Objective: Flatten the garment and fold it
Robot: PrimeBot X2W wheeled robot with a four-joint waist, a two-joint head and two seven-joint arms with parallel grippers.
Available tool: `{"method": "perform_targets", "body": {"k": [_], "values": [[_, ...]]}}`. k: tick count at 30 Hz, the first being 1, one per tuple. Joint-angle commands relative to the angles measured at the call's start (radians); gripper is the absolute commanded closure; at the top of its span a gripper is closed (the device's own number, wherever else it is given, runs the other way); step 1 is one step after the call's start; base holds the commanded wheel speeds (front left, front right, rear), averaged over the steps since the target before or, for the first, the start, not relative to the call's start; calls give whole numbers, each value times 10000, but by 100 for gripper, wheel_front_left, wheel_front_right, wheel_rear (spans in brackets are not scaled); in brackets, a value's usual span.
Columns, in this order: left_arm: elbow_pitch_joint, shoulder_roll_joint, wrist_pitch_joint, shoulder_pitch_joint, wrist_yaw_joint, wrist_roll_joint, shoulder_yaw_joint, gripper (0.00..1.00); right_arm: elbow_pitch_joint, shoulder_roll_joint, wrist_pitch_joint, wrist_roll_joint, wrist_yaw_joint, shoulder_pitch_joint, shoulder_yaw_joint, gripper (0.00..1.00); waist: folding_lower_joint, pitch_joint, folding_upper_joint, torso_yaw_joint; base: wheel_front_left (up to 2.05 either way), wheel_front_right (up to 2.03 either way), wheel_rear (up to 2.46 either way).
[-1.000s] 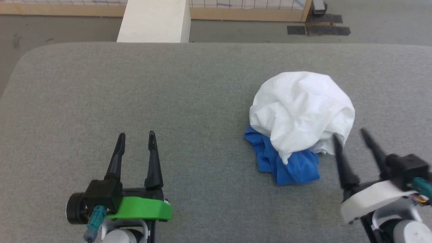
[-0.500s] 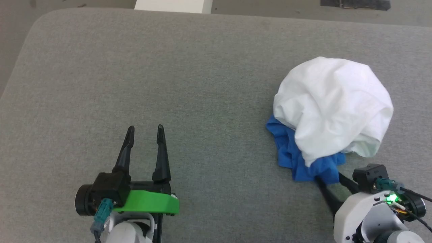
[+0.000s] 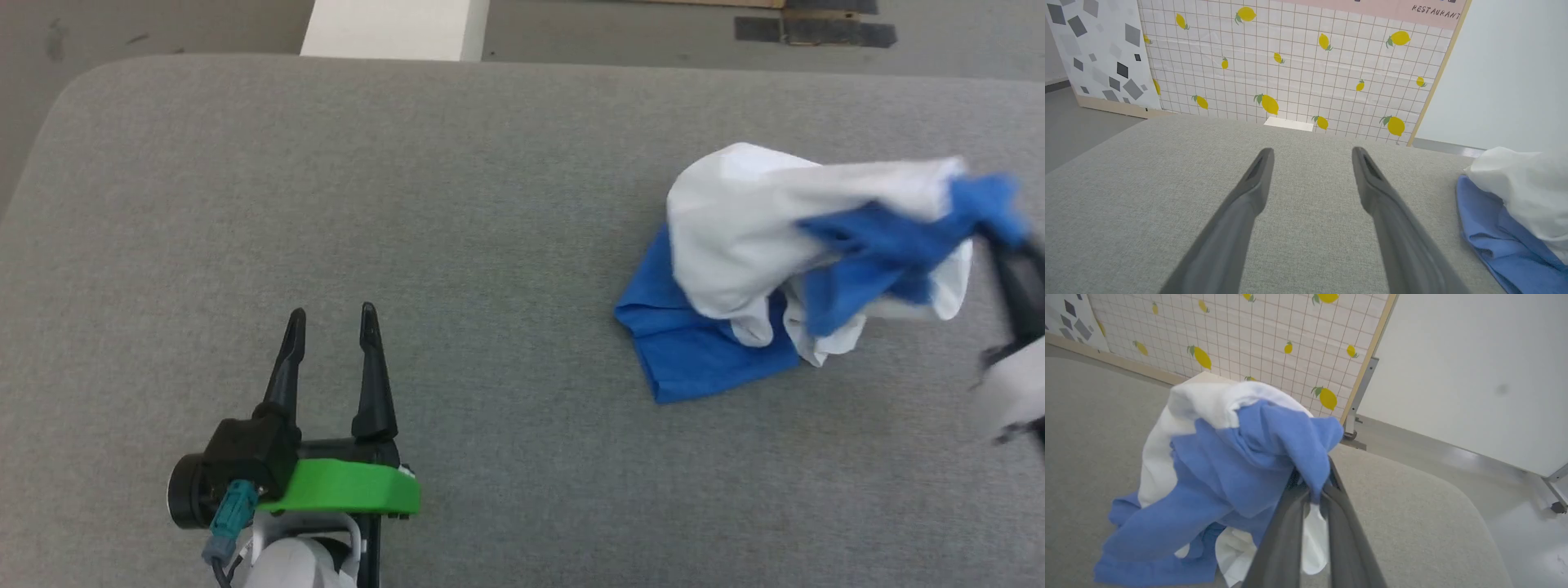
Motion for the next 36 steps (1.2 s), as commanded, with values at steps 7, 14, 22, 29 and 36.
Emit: {"method": "perform_targets", "body": {"k": [7,14,22,29,36], "values": [[103,-50,-38,91,-56,-91,-41,0,-320,163,779,-297,-15,709,-2683,100,0,-200,-1,-327,0,0,0],[238,-50,-38,179,-147,-11,-54,0,1508,1699,935,-502,-15,3032,-4221,100,0,-106,-1,-271,0,0,0],[398,-50,-38,171,-313,188,-40,0,3221,2146,-791,-652,-15,2686,-4082,0,0,-233,-1,-673,0,0,0],[118,-51,-38,167,-542,471,0,0,849,2243,-3054,-784,-15,1052,-3007,0,0,-376,-1,-1112,0,0,0],[-244,-51,-38,199,-580,536,-53,0,48,2585,-3656,-625,-15,1122,-1125,0,0,-163,-1,-1136,0,0,0]]}}
